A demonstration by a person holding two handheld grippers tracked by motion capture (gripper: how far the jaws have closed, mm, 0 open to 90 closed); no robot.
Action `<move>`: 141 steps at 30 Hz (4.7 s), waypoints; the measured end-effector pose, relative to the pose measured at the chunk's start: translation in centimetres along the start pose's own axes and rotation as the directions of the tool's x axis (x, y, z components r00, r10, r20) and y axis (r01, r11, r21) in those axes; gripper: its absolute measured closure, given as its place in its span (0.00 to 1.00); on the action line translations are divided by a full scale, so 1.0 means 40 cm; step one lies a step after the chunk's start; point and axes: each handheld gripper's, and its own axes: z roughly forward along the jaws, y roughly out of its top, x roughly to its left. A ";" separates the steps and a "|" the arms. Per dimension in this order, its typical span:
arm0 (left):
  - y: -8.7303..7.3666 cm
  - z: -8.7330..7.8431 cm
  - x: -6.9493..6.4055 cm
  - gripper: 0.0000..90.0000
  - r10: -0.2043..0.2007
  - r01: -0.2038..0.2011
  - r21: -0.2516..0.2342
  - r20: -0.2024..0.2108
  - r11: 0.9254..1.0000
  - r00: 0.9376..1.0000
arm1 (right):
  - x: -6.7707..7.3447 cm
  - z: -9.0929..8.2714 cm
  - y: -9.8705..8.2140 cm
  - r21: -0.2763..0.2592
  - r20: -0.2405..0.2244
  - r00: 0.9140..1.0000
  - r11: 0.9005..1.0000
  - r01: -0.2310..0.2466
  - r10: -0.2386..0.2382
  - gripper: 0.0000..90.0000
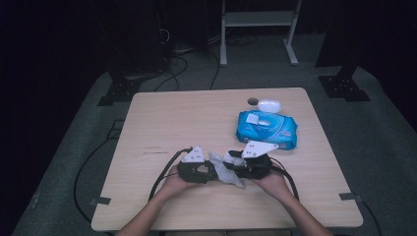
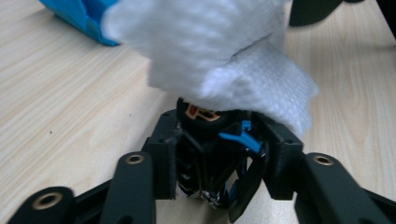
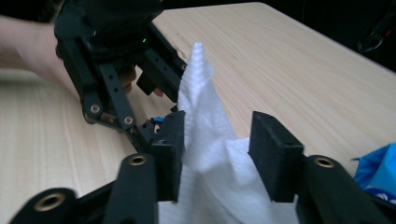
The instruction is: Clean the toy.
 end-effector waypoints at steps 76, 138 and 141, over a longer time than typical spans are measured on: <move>-0.015 -0.019 0.001 0.64 0.035 -0.035 -0.005 -0.050 0.999 0.998 | -0.005 0.091 -0.004 0.022 -0.008 0.993 0.993 -0.115 0.116 0.97; -0.010 -0.022 0.014 0.63 0.110 -0.108 0.029 -0.120 0.994 0.987 | -0.073 0.050 -0.029 0.031 0.088 0.987 0.990 -0.140 0.137 0.98; -0.011 -0.022 0.010 0.61 0.113 -0.109 0.041 -0.139 0.993 0.984 | -0.066 0.042 -0.038 0.017 0.086 0.988 0.992 -0.126 0.124 0.98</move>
